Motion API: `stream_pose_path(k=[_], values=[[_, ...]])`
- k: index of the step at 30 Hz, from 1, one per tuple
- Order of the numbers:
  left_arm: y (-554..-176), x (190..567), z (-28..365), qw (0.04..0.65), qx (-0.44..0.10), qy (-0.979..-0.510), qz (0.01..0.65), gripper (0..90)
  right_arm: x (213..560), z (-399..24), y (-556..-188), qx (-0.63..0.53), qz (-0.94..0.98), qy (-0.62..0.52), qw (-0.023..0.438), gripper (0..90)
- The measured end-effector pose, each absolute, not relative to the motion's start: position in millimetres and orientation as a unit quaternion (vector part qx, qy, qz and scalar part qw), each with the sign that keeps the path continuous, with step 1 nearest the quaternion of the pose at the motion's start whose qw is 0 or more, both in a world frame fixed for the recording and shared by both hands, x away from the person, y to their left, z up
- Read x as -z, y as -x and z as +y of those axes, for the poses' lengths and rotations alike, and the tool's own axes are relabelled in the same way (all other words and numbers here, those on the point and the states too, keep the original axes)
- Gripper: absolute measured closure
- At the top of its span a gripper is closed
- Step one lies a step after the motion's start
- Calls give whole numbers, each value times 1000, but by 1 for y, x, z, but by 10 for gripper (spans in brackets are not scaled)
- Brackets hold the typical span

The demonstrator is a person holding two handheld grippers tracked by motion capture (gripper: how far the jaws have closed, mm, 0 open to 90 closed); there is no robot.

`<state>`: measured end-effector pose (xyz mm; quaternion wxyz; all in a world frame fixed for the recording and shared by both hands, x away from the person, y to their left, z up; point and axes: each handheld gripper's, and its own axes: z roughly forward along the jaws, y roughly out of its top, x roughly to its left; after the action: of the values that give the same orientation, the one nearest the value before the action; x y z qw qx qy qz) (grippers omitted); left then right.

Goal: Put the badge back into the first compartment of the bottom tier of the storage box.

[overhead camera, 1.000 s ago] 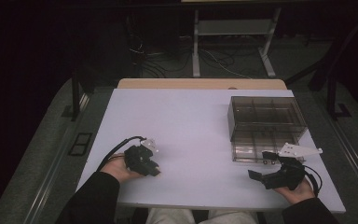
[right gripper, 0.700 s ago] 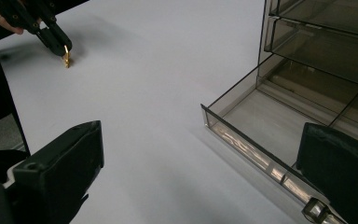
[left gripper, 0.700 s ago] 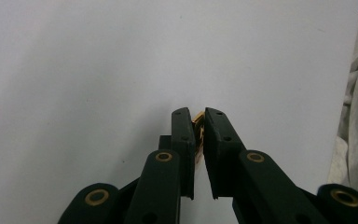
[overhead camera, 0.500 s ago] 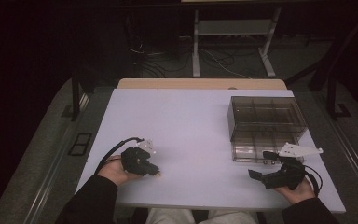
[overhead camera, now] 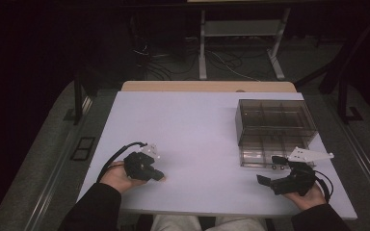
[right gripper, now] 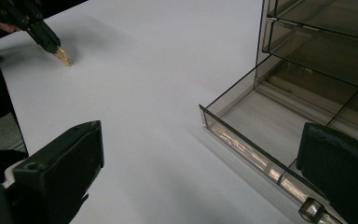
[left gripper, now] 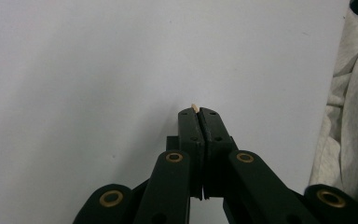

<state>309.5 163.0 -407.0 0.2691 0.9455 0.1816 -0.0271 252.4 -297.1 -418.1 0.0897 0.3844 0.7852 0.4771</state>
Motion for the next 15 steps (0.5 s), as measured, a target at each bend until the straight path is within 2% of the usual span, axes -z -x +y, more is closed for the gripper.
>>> stream_pose_path(k=[6,15], values=[[-312,402,162,280,33,-942,180,889,418,-298,-252,-478,785,-384,92,3],[-321,372,149,310,24,-936,166,888,417,-298,-252,-478,785,-384,91,3]])
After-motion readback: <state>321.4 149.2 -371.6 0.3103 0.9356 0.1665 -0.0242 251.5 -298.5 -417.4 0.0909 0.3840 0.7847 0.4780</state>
